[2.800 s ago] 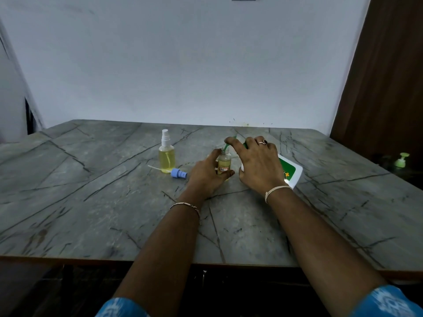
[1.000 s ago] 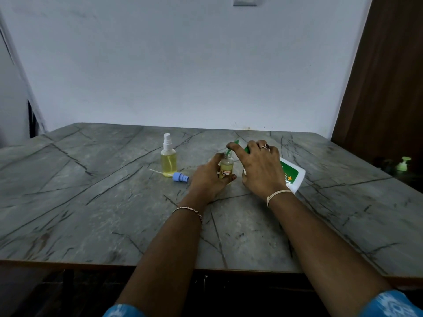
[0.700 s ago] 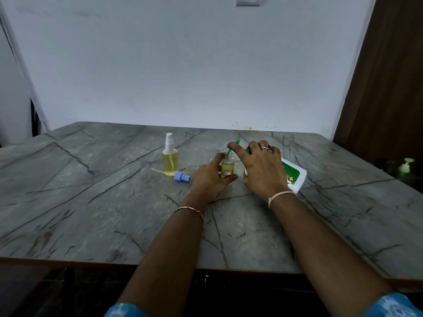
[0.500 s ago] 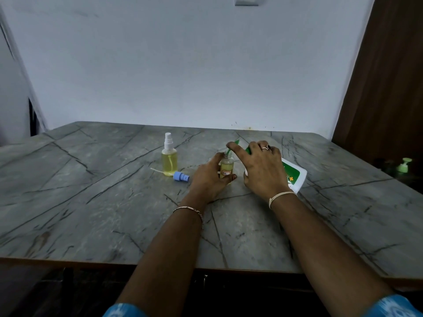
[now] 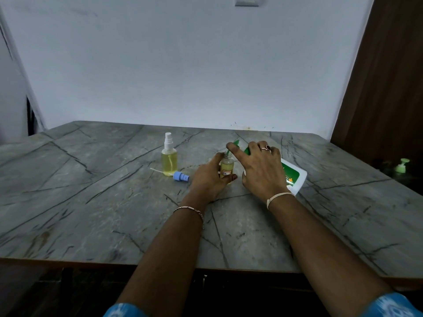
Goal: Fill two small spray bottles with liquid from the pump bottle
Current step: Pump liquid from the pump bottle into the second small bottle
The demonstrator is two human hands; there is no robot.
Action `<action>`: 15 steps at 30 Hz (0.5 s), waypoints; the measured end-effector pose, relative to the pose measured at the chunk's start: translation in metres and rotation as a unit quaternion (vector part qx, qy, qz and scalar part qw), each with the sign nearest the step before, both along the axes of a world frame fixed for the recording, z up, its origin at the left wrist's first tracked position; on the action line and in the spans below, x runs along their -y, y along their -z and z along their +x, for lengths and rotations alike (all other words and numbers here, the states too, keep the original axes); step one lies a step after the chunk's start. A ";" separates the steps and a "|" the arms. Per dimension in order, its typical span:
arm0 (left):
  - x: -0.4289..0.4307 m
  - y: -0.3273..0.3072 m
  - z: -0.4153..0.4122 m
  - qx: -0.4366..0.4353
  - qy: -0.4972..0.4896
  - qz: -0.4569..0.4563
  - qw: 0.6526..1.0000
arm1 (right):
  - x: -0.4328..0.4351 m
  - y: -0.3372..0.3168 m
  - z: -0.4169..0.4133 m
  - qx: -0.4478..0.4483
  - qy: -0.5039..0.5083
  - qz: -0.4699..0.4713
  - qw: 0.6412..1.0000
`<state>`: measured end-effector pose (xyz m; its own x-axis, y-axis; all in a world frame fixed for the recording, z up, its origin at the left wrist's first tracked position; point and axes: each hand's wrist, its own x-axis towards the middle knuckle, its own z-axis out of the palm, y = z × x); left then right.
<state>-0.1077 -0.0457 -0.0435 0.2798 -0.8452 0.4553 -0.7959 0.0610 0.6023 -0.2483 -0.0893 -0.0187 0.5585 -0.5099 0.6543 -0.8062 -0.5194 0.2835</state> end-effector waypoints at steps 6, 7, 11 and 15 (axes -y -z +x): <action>-0.001 0.000 -0.001 0.008 -0.003 -0.003 1.000 | 0.000 0.000 -0.002 -0.008 0.010 -0.010 1.000; -0.001 0.000 -0.001 0.010 -0.004 -0.002 1.000 | 0.000 -0.001 -0.001 -0.008 0.012 -0.005 1.000; 0.000 0.000 0.000 0.011 -0.005 0.003 1.000 | -0.001 -0.003 0.001 0.005 0.009 0.018 1.000; 0.001 0.001 0.001 0.009 -0.006 -0.001 1.000 | -0.002 -0.003 0.004 0.013 0.002 0.020 1.000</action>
<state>-0.1071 -0.0465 -0.0445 0.2813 -0.8412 0.4618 -0.8078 0.0522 0.5871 -0.2442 -0.0876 -0.0154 0.5397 -0.5382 0.6474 -0.8148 -0.5273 0.2409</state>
